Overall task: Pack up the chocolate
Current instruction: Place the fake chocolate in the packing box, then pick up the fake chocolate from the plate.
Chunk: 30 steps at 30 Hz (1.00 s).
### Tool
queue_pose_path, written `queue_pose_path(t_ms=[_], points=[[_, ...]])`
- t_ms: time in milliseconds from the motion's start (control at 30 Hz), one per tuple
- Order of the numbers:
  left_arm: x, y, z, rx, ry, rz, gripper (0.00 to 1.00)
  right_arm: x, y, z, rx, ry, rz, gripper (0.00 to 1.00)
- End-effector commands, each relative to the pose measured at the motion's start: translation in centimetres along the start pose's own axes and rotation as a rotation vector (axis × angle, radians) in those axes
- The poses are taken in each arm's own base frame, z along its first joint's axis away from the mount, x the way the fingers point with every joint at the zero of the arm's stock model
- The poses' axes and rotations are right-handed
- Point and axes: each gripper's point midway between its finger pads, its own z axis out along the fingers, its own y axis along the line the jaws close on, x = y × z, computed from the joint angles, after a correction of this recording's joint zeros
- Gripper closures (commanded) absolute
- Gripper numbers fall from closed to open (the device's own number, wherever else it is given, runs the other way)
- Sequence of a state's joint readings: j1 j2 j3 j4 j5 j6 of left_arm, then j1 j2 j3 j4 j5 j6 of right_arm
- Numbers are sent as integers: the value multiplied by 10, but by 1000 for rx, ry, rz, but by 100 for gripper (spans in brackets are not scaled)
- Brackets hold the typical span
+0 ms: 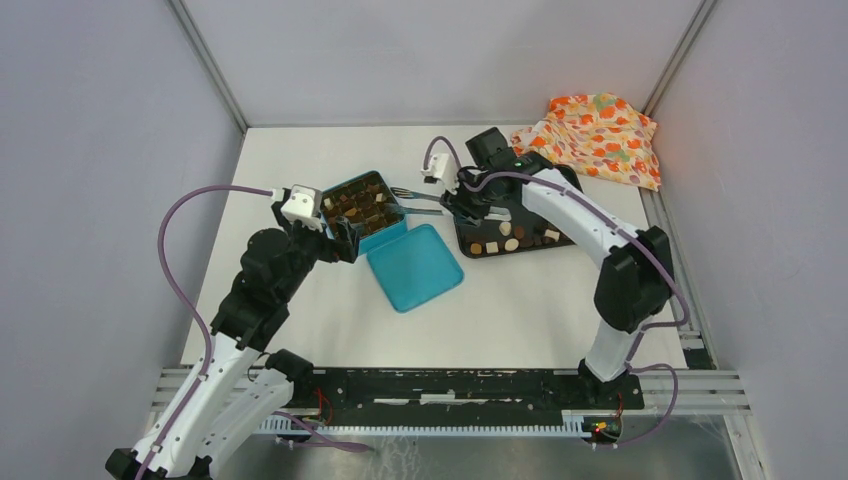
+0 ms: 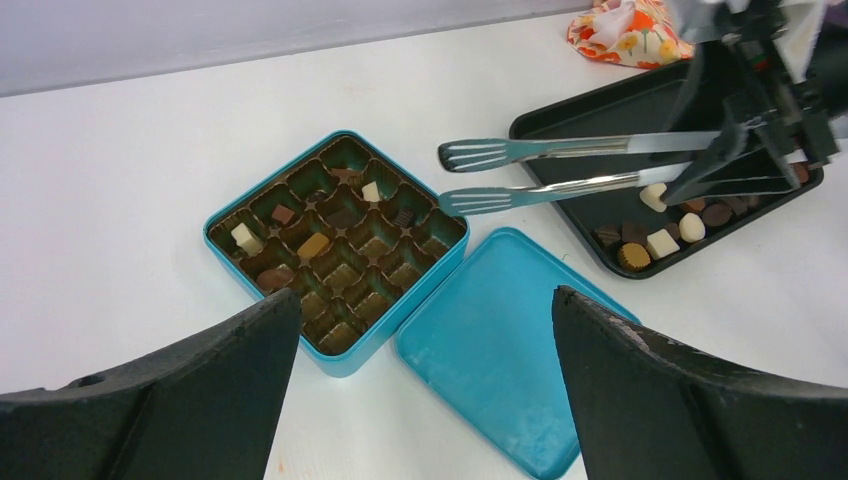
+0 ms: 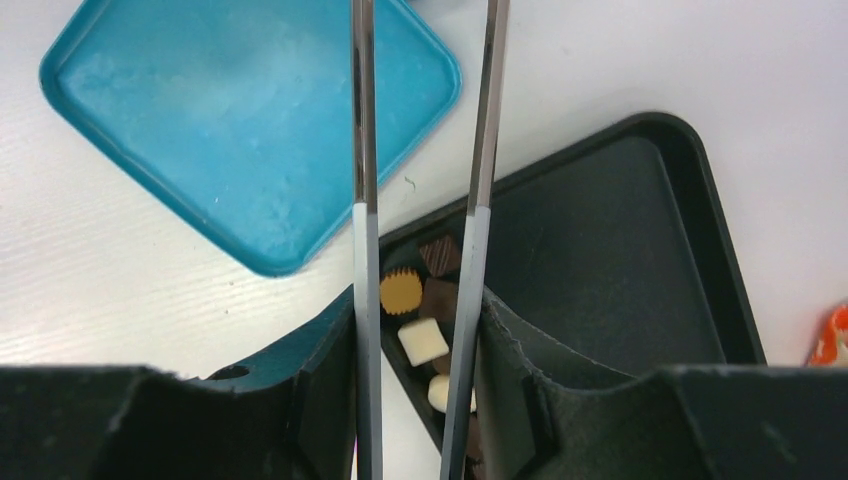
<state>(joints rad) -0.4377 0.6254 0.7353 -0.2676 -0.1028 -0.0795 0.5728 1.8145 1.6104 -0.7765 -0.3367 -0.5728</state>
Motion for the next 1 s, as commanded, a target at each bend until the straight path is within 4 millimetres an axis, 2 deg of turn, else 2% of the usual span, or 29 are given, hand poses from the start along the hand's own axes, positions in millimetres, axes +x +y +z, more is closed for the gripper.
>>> queue_pose_path(t_ms=[0,167,233,400,533,633,700,967], points=[[-12,2,-2,-8,-38,-5,0,-2,-19,-45,102,-115,11,55],[-12,1,-2,-4,-37,-4,0,54,-37,-77,159,-163,156,55],[-12,0,-2,0,-36,-5,0,77,-37,-86,172,-169,204,55],[-11,-1,-1,9,-34,-6,0,134,-27,-99,206,-139,308,55],[-12,-2,-2,14,-36,-7,0,170,-15,-105,208,-94,372,56],[-12,-3,-2,18,-38,-8,0,185,-2,-105,194,-63,384,56],[-12,-3,-2,18,-38,-9,0,198,-1,-109,210,-42,408,56],[-13,-3,-3,20,-42,-8,0,212,1,-105,216,9,433,56]])
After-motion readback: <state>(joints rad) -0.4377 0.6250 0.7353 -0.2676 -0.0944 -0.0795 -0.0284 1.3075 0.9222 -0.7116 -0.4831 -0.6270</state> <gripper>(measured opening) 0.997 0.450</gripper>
